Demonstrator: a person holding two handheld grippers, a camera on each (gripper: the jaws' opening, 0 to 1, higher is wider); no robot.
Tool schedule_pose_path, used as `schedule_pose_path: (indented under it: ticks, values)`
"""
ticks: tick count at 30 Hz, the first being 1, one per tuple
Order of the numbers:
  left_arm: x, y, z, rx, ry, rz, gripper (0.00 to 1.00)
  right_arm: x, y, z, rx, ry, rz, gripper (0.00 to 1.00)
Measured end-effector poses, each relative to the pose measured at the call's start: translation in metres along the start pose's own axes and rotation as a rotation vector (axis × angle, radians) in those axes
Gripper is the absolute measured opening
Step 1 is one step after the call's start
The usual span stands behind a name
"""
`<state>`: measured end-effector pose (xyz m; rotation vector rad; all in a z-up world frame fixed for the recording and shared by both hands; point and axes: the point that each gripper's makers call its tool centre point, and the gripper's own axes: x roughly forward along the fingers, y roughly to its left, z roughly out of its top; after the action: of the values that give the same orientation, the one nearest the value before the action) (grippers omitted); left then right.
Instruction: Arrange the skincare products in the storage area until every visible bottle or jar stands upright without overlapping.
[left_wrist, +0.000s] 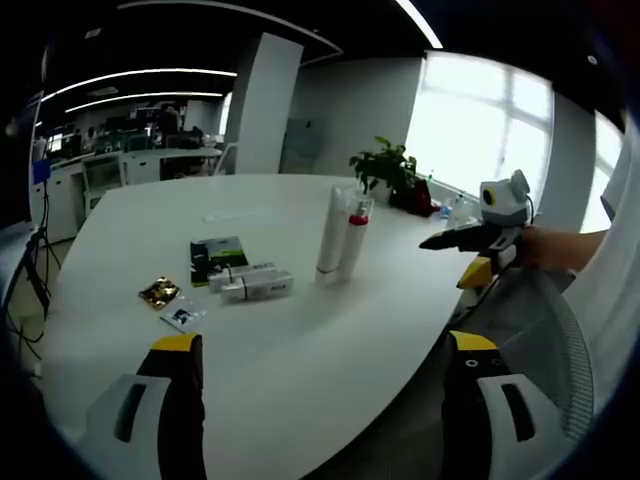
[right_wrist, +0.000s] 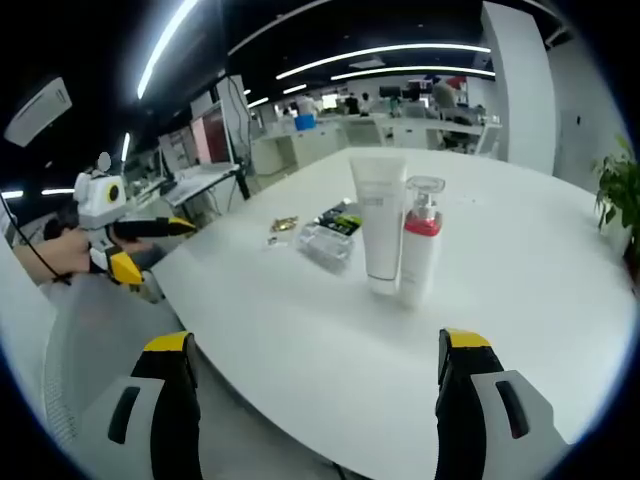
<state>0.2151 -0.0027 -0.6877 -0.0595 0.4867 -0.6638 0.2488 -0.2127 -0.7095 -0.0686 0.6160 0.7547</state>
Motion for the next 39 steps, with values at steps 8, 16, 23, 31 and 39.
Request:
schedule_pose_path:
  ticks: [8, 16, 23, 31, 39]
  values:
    - [0.0, -0.002, 0.0, 0.002, -0.004, -0.004, 0.9, 0.001, 0.005, -0.003, -0.008, 0.02, 0.007, 1.0]
    - [0.0, -0.002, 0.001, -0.001, -0.014, -0.014, 0.89, 0.003, 0.01, -0.007, -0.025, 0.051, 0.013, 0.99]
    - [0.0, -0.002, 0.002, -0.011, -0.02, -0.018, 0.88, 0.004, 0.011, -0.013, -0.025, 0.08, 0.015, 0.99]
    - [0.001, -0.003, 0.001, -0.005, -0.013, -0.024, 0.86, 0.006, 0.014, -0.019, -0.042, 0.116, 0.024, 0.98]
    - [0.002, -0.005, -0.001, 0.033, 0.006, -0.026, 0.85, 0.014, 0.018, -0.021, -0.057, 0.152, 0.037, 0.99]
